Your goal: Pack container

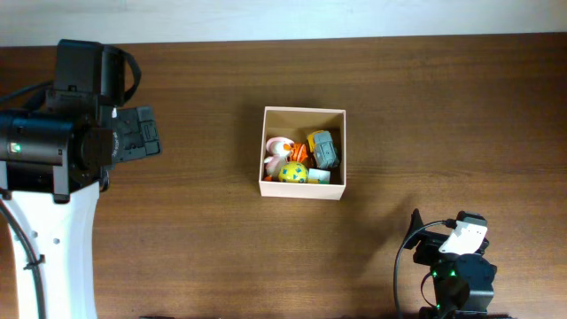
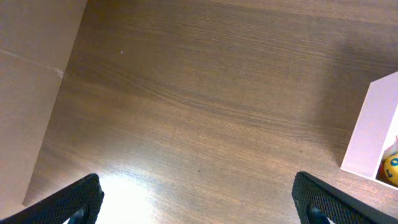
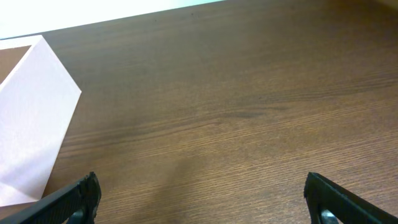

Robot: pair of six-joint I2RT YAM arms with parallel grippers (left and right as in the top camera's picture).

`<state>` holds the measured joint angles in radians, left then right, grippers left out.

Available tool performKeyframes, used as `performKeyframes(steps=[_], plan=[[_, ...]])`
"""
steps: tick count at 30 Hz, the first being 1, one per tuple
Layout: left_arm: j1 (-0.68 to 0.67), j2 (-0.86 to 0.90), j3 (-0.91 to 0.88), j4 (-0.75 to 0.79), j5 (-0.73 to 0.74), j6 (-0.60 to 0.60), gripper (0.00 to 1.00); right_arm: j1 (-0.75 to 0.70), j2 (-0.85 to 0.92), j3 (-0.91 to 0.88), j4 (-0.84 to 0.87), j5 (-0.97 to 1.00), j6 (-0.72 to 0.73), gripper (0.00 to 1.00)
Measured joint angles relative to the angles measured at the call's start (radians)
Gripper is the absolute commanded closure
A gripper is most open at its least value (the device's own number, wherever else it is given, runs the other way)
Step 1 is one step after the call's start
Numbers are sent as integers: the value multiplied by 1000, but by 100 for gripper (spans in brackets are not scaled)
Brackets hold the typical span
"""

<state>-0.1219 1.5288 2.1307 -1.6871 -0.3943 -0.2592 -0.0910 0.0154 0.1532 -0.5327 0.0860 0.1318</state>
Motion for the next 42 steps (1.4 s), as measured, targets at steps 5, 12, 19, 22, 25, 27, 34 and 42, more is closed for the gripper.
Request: performKeyframes(steps=[5, 12, 19, 22, 25, 27, 34, 42], plan=[[0, 0, 0, 0, 0, 0, 1, 0, 0, 0, 0, 0, -1, 1], [0, 0, 0, 0, 0, 0, 1, 0, 0, 0, 0, 0, -1, 1], [0, 0, 0, 0, 0, 0, 1, 0, 0, 0, 0, 0, -1, 1], [0, 0, 0, 0, 0, 0, 1, 0, 0, 0, 0, 0, -1, 1], [0, 0, 0, 0, 0, 0, 1, 0, 0, 0, 0, 0, -1, 1], [0, 0, 0, 0, 0, 0, 1, 0, 0, 0, 0, 0, -2, 1], [6, -66, -89, 99, -7, 0, 1, 0, 0, 0, 2, 0, 0, 1], [13, -418, -589, 747, -2, -12, 1, 0, -1, 0, 3, -1, -1, 1]])
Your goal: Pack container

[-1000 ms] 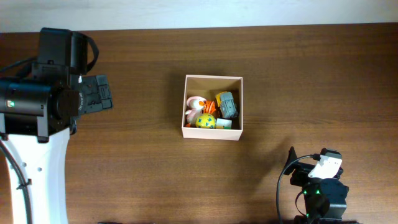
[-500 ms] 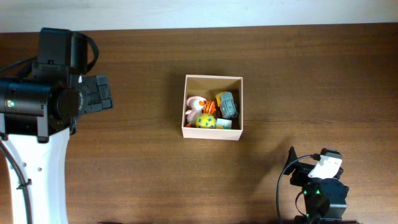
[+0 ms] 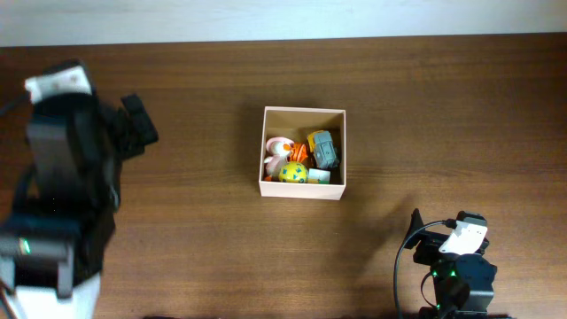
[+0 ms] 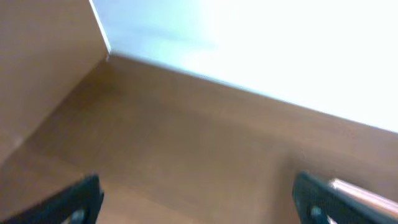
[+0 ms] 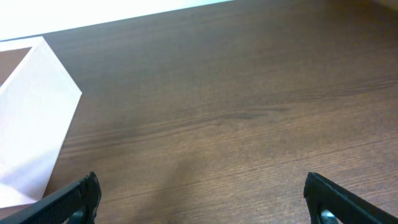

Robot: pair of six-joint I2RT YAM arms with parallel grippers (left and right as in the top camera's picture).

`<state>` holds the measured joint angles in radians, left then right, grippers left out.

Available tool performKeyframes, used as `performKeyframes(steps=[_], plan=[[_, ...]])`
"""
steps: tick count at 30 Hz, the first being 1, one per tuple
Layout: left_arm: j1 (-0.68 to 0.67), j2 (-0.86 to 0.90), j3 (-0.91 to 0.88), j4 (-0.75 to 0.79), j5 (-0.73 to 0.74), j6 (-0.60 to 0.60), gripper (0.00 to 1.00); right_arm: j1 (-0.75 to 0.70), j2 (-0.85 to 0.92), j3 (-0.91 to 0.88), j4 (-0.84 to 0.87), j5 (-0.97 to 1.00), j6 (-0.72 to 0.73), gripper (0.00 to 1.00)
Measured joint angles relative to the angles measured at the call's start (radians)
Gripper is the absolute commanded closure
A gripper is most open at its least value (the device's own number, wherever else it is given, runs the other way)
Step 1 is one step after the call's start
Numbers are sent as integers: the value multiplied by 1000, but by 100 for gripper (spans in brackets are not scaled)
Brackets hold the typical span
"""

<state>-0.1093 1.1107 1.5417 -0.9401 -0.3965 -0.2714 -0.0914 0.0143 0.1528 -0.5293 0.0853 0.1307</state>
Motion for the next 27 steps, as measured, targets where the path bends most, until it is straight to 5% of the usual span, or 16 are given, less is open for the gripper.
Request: performKeyframes(steps=[14, 27], plan=[[119, -570, -774, 339, 134, 142, 1, 0, 0, -1, 1, 0, 1, 1], [100, -878, -1088, 405, 297, 411, 1, 0, 0, -1, 0, 0, 1, 1]])
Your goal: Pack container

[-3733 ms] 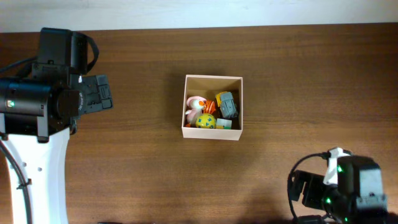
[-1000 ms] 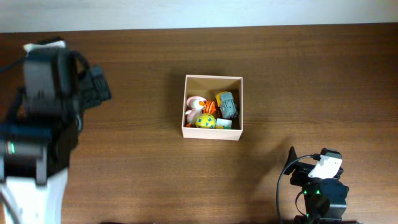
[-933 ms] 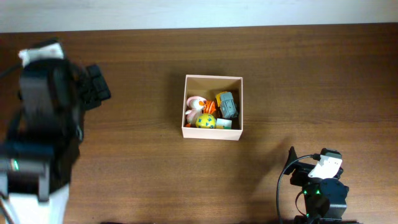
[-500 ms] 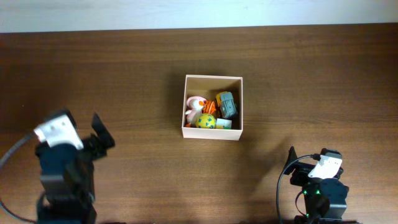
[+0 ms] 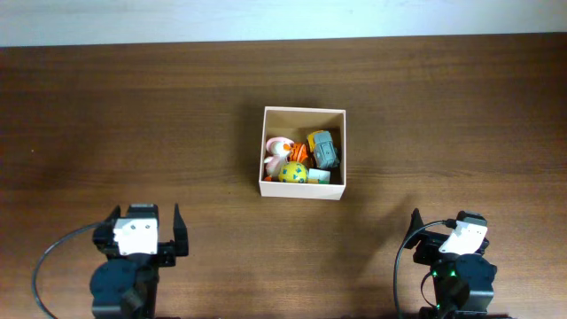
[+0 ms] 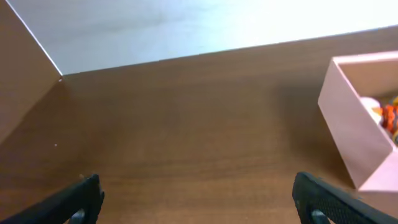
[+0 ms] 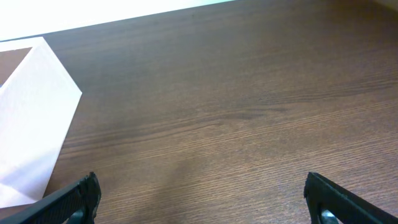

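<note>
The open cream box point(image 5: 302, 190) stands mid-table and holds a yellow ball point(image 5: 293, 173), a pink-and-white toy point(image 5: 278, 149), a grey car point(image 5: 324, 149) and orange bits. My left gripper point(image 5: 144, 218) sits low at the front left, open and holding nothing, far from the box. Its wrist view shows the fingers point(image 6: 79, 198) wide apart and the box's wall point(image 6: 351, 127) at the right. My right gripper point(image 5: 447, 223) rests at the front right, open with nothing between its fingers point(image 7: 324, 199). The box's corner point(image 7: 34, 118) shows at the left of that view.
Brown wooden table point(image 5: 443, 115) all round the box. A pale wall or floor strip runs along the far edge point(image 5: 283, 19). A brown panel point(image 6: 18, 74) stands at the table's left side in the left wrist view.
My left arm was raised over the left side of the table; now it is folded down at the front left, its open gripper facing the box. The right arm and box are unchanged.
My left arm first reached over the left of the table, gripper open and looking down at bare wood beside the box. Then it was drawn back and tilted up. Now it rests at the front edge. The right arm stayed put and the box's contents look the same.
</note>
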Robot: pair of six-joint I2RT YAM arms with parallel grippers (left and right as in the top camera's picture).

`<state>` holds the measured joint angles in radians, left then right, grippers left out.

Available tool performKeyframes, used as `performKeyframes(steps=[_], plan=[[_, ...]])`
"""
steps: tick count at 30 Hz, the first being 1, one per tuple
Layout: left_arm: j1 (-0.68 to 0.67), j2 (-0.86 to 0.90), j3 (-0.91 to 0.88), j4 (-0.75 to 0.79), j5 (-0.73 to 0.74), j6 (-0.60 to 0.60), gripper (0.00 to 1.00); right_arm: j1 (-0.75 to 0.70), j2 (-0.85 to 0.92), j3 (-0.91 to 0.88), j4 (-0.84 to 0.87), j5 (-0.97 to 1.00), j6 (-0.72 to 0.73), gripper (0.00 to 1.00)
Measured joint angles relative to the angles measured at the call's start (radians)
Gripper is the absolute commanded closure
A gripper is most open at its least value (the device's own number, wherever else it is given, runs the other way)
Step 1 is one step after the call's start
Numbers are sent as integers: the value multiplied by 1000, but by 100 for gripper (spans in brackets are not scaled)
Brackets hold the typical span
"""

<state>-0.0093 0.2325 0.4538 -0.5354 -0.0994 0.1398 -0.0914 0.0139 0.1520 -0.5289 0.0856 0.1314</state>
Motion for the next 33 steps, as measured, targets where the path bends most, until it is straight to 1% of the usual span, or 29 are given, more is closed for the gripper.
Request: performKeyframes(steps=[11, 33], plan=[[0, -210, -150, 1, 18, 25, 1, 0, 0, 0, 0, 0, 0, 1], [0, -217, -302, 18, 19, 25, 1, 0, 0, 0, 0, 0, 0, 1]])
